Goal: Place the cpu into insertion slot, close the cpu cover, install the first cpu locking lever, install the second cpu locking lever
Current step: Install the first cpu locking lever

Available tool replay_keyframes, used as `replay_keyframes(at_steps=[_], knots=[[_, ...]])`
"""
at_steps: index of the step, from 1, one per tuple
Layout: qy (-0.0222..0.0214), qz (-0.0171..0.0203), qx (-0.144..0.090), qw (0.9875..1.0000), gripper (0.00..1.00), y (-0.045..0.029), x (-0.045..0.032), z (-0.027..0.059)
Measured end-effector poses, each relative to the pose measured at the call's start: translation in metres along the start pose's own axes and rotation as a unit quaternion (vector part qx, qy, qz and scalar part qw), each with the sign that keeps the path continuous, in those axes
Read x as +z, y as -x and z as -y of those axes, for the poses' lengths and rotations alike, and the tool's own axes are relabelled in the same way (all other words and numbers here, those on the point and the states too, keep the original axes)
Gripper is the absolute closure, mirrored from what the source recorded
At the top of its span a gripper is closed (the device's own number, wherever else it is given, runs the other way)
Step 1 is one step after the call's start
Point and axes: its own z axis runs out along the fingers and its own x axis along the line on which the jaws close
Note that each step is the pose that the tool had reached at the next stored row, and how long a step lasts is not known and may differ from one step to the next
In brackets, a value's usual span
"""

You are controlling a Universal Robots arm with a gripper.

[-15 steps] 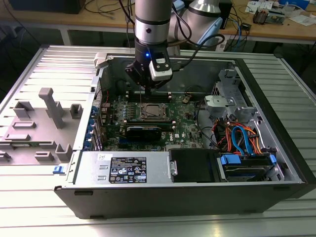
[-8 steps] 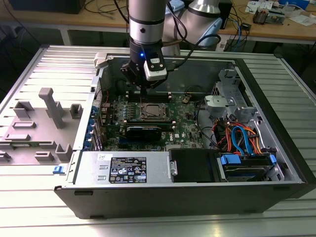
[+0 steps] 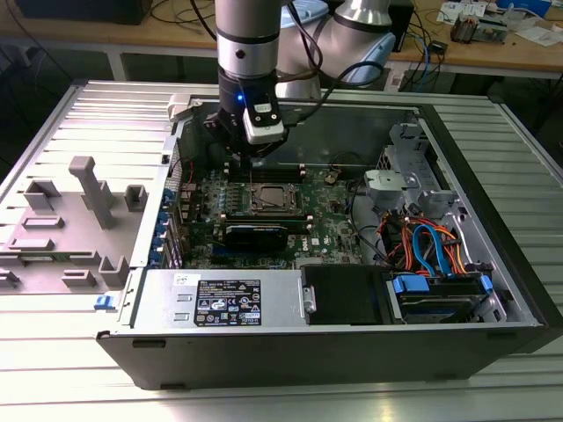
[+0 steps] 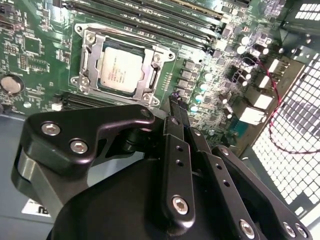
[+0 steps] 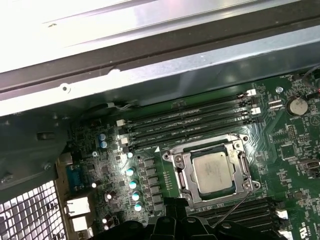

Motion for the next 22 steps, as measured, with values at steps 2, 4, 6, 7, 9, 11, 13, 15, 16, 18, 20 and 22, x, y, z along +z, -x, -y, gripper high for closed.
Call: replay_keyframes(at_steps=[2,4,6,7,9,11,13,15,16,18,20,22], knots=[[-0.0005,0.0001,-0.021,0.9998,0.89,0.0000,0.0000,0.0001],[-0.0008,0.0002,-0.043,0.9991,0.89,-0.0001,0.0001,0.0001],[-0.0011,0.0004,-0.066,0.9978,0.89,-0.0001,0.0002,0.0001],[-0.0013,0.0004,-0.074,0.9973,0.89,-0.0002,0.0002,0.0001],[-0.0014,0.0005,-0.083,0.9965,0.89,-0.0003,0.0002,0.0002],[-0.0014,0.0005,-0.084,0.9965,0.89,-0.0003,0.0002,0.0003],[-0.0014,0.0005,-0.084,0.9965,0.89,-0.0002,0.0002,0.0004],[-0.0014,0.0005,-0.084,0.9965,0.89,-0.0002,0.0002,0.0005],[-0.0014,0.0005,-0.084,0.9965,0.89,-0.0002,0.0002,0.0005],[-0.0014,0.0005,-0.084,0.9965,0.89,-0.0002,0.0002,0.0005],[-0.0014,0.0005,-0.084,0.9965,0.89,-0.0002,0.0002,0.0005],[-0.0014,0.0005,-0.084,0.9965,0.89,-0.0002,0.0002,0.0005]])
